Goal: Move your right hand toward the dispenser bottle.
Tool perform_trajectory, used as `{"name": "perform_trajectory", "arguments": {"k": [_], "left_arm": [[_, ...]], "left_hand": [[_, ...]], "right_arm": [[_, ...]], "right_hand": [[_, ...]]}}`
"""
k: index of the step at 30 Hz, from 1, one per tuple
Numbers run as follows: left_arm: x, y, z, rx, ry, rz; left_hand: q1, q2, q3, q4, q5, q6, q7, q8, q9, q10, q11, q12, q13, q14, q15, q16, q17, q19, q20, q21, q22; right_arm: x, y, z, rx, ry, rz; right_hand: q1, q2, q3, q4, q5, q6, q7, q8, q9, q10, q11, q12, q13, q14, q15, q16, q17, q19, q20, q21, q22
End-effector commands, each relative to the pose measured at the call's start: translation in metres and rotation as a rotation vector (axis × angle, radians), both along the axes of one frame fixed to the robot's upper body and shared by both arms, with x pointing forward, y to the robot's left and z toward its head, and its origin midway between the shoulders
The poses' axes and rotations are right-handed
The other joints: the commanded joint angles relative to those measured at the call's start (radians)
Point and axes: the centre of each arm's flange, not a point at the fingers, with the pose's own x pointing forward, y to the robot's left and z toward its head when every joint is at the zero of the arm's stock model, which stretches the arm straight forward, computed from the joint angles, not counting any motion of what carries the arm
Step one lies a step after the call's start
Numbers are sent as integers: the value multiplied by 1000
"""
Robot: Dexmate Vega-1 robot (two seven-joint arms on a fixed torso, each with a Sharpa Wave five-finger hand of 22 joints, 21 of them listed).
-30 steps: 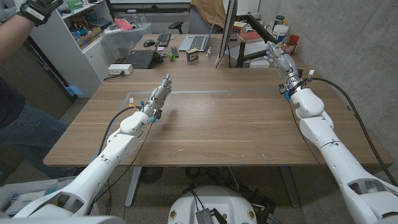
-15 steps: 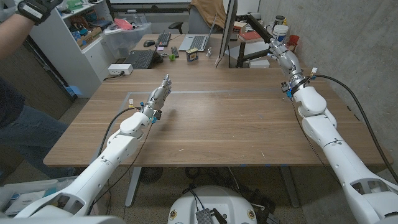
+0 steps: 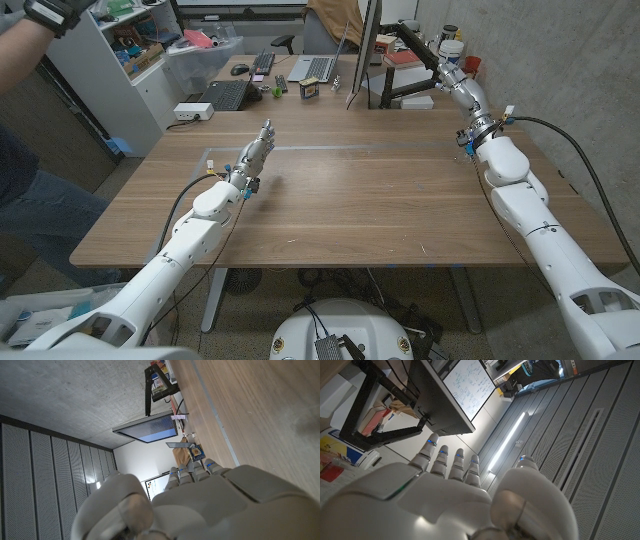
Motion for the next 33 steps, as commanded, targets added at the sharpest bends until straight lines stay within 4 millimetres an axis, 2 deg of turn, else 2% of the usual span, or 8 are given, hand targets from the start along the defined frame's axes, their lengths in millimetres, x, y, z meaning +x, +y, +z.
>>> {"name": "perform_trajectory", "arguments": {"k": [1, 33], "left_arm": [[-2, -1, 0, 5, 0, 3], [-4, -4, 1, 6, -5, -27]], "left_hand": [[9, 1, -7, 0, 3, 5, 4, 8, 2, -2, 1, 6, 4, 0, 0, 5, 1, 2, -1, -3, 2], [14, 4, -12, -1, 3, 5, 1, 6, 2, -1, 2, 4, 4, 1, 4, 4, 1, 1, 2, -12, 3]], "right_arm": [[-2, -2, 7, -32, -15, -60], [-6, -2, 14, -98, -47, -210]], "right_hand": [[1, 6, 4, -3, -2, 3, -1, 5, 6, 3, 6, -2, 6, 1, -1, 5, 2, -5, 2, -3, 6], [1, 7, 1, -6, -3, 12, -3, 9, 6, 5, 4, -1, 6, 4, -3, 6, 3, -13, 1, -20, 6]]}}
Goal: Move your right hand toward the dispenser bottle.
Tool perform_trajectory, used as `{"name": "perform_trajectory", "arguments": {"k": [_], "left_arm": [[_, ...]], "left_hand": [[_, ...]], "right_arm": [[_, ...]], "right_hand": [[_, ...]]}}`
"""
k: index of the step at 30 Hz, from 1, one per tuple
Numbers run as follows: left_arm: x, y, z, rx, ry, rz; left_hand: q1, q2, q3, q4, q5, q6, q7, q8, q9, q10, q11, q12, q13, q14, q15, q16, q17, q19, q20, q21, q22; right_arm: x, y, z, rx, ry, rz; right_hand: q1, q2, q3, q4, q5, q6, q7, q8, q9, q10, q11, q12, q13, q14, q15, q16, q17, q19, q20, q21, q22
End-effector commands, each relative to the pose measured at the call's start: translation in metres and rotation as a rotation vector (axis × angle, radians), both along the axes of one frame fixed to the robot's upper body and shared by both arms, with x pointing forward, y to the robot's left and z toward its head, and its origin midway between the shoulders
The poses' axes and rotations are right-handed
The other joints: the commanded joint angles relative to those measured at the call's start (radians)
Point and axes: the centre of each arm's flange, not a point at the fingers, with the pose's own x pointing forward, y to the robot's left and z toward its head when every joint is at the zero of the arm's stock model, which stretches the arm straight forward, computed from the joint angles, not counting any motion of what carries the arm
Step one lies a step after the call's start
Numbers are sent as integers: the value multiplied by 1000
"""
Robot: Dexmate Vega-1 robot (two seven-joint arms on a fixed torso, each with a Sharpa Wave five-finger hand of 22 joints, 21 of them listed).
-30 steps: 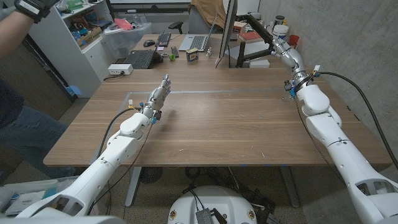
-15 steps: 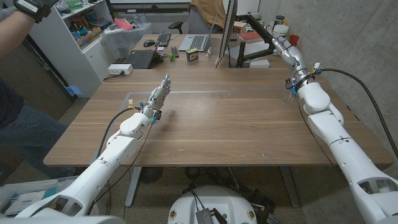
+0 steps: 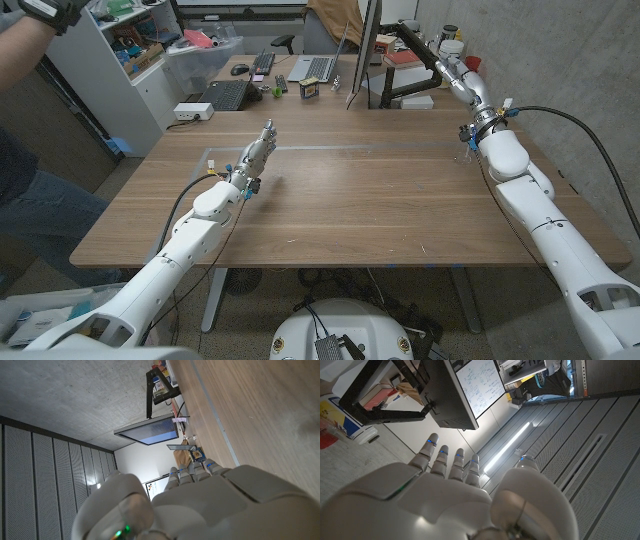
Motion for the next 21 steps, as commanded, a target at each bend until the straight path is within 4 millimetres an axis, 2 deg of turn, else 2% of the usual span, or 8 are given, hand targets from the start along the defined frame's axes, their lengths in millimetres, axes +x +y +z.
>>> {"name": "perform_trajectory", "arguments": {"k": [1, 21], "left_arm": [[-2, 0, 1, 0, -6, -8], [-3, -1, -3, 11, 2, -9]], "left_hand": [[10, 0, -7, 2, 3, 5, 1, 6, 2, -1, 3, 4, 4, 1, 3, 4, 1, 2, 2, -1, 3], [12, 2, -11, 2, 3, 10, 1, 7, 2, 1, 3, 3, 4, 2, 6, 5, 2, 3, 2, -6, 3]], "right_arm": [[-2, 0, 1, -16, -6, -49], [-1, 1, 9, -72, -7, -134]], "right_hand": [[1, 7, 1, -6, -3, 8, 1, 3, 1, 4, 4, -1, 2, 4, -3, 6, 3, -14, 2, -3, 1], [1, 9, 1, -7, -3, 12, -1, 4, 1, 4, 2, -1, 2, -3, -3, 4, 4, -21, 6, -13, 2]]}}
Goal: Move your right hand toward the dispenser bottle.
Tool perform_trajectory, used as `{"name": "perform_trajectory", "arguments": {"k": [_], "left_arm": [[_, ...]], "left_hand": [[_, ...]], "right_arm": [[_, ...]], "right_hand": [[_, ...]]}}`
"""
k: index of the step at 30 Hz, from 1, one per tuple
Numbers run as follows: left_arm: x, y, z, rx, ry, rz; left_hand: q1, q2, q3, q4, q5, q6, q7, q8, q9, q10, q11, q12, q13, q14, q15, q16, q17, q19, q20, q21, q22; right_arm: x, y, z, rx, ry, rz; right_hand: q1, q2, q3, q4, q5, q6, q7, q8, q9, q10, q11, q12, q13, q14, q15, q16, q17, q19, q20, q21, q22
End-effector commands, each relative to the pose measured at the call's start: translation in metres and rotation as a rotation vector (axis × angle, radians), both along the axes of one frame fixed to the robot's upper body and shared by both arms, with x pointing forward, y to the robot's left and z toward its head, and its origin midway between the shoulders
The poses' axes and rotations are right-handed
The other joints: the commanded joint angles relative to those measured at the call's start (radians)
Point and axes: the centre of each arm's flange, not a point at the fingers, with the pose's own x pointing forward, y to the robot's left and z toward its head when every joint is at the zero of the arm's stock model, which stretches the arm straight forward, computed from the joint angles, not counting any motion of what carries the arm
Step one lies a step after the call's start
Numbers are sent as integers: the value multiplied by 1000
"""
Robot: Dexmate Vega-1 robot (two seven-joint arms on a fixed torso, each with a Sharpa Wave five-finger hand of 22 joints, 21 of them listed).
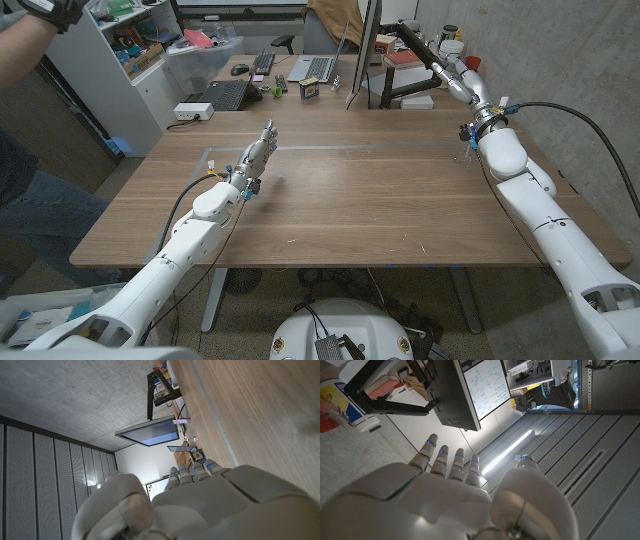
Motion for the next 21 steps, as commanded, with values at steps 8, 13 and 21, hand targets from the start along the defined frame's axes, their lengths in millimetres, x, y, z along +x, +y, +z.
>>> {"name": "perform_trajectory", "arguments": {"k": [8, 13, 21], "left_arm": [[-2, -2, -4, 11, 9, -1], [-3, -2, -4, 14, 7, 1], [-4, -3, -5, 15, 10, 3]], "left_hand": [[13, 3, -9, -2, 3, 7, -4, 7, 2, 3, 3, 3, 4, 3, 6, 5, 2, 3, 4, -4, 3], [13, 3, -10, -2, 3, 8, -3, 7, 3, 2, 1, 3, 4, 3, 6, 5, 2, 4, 6, -5, 4], [14, 4, -12, -2, 3, 12, -2, 7, 3, 4, 3, 3, 4, 4, 4, 5, 2, 4, 6, -7, 4]], "right_arm": [[2, -3, 8, -35, 7, -66], [2, -6, 8, -53, 13, -99], [-1, -8, 11, -84, 11, -155]], "right_hand": [[0, 9, 0, -8, -3, 16, -2, 5, 2, 4, 4, -1, 2, -14, -1, 1, 1, -12, 8, -14, 2], [0, 9, -1, -8, -3, 17, -3, 5, 2, 4, 4, -1, 2, -18, -2, 0, 1, -15, 10, -18, 2], [0, 10, -1, -9, -3, 19, -6, 6, 2, 0, 4, -2, 2, -29, 1, -3, 1, -21, 10, -24, 2]]}}
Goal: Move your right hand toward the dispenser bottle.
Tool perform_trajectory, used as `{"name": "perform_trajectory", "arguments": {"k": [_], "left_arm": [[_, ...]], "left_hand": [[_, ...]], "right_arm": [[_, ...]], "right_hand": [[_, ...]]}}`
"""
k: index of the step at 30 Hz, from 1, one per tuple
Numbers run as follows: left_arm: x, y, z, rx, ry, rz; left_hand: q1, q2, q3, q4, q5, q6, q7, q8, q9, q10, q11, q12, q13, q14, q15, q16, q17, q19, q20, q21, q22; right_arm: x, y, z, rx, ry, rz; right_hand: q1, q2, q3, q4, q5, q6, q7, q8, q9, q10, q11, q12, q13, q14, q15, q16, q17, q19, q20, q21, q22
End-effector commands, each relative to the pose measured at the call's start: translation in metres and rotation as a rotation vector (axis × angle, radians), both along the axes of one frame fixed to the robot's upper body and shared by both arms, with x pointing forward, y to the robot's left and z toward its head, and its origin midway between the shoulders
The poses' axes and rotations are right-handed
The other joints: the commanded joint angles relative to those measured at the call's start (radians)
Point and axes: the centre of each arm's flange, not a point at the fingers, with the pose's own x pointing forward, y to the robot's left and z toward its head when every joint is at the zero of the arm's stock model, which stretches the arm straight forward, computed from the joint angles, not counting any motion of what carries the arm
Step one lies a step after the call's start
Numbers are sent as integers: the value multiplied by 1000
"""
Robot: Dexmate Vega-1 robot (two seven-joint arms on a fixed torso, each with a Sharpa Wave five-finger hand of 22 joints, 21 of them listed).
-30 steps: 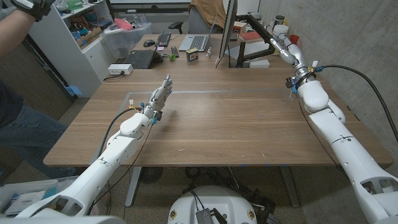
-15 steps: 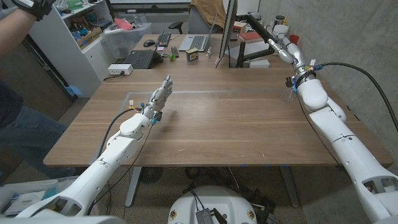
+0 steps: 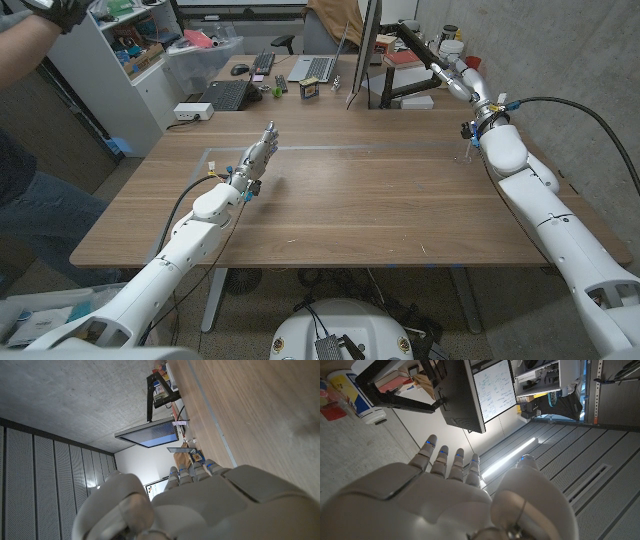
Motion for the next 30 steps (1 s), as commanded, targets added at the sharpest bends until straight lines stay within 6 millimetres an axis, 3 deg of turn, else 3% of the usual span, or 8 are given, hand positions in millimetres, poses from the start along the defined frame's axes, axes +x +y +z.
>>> {"name": "perform_trajectory", "arguments": {"k": [1, 10, 30], "left_arm": [[-2, -1, -3, 5, 7, 5], [-3, -2, -5, 10, 11, 11], [-2, -2, -2, 6, 4, 8]], "left_hand": [[10, 0, -7, 1, 3, 5, 1, 7, 3, 4, 2, 3, 4, 4, 4, 5, 2, 0, 1, -3, 4], [12, 1, -10, 1, 3, 8, -1, 7, 3, 12, 8, 5, 4, 12, 9, 7, 2, 9, 23, -4, 4], [16, 0, -16, 0, 3, 11, -5, 6, 3, 15, 6, 4, 4, 16, 9, 7, 2, 16, 22, -8, 4]], "right_arm": [[-4, -4, 4, -44, 1, -72], [-2, -6, 5, -59, 7, -97], [-1, -8, 15, -106, 11, -179]], "right_hand": [[0, 10, 2, -6, -3, 9, -5, 5, 2, 0, 6, -2, 2, -11, 4, -3, 2, -10, -1, -6, 2], [2, 10, 1, -8, -2, 15, -7, 7, 2, -10, 6, -5, 2, -16, 2, -3, 1, -10, 1, -11, 2], [8, 10, 1, -15, 0, 17, -9, 5, 2, -45, 2, -16, 3, -26, 3, -3, 0, -12, 6, -23, 3]]}}
